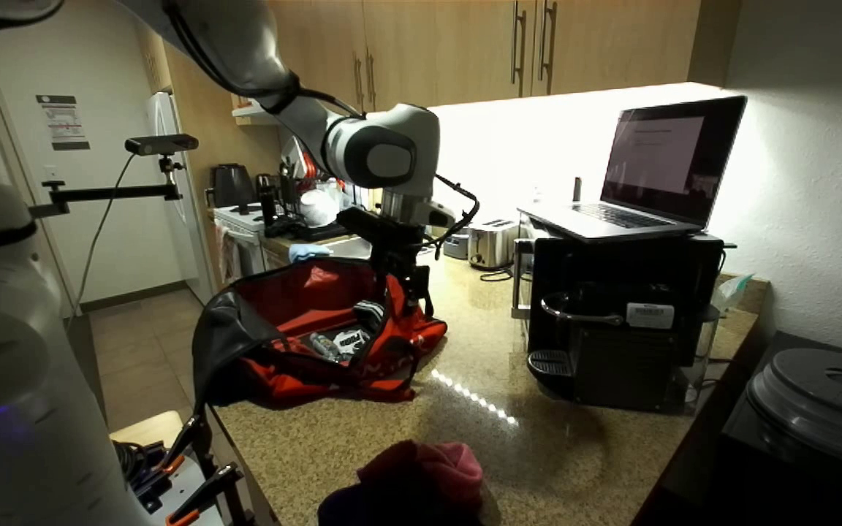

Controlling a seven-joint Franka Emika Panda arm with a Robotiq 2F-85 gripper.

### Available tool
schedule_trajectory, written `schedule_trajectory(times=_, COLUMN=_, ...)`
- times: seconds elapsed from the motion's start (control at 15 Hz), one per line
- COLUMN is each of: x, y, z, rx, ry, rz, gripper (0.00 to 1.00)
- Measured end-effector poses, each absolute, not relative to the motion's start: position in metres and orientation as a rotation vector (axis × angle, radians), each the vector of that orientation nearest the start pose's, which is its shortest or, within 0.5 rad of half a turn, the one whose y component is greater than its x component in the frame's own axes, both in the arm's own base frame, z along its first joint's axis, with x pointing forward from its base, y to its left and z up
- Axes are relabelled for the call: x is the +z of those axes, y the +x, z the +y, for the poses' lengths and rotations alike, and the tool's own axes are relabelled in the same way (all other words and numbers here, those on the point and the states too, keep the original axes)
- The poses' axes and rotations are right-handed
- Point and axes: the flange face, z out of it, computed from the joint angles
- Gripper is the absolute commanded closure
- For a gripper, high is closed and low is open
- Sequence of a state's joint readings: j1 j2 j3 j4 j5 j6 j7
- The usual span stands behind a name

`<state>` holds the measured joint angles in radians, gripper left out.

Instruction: Remove the sock from the bag

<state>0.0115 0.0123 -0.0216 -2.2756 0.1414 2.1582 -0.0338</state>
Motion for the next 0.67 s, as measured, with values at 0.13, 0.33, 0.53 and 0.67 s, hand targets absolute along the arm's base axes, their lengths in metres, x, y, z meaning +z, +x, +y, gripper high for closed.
schedule_trajectory(times=0.13, x=0.335, y=0.512, z=0.009, rx=0.203, ry=-3.04, rz=0.131, gripper=0.0)
schedule_trajectory(times=0.33, x=0.327, y=0.521, z=0.019, rx=0.215, ry=-3.087, rz=0.206, gripper=0.0)
schedule_trajectory(times=0.53, x=0.321, y=0.529, z=0.029, rx=0.22, ry=-3.128, rz=0.293, gripper=0.0)
schedule_trajectory(times=0.67, x=0.319, y=0.533, z=0.037, rx=0.216, ry=-3.143, rz=0.347, gripper=0.0)
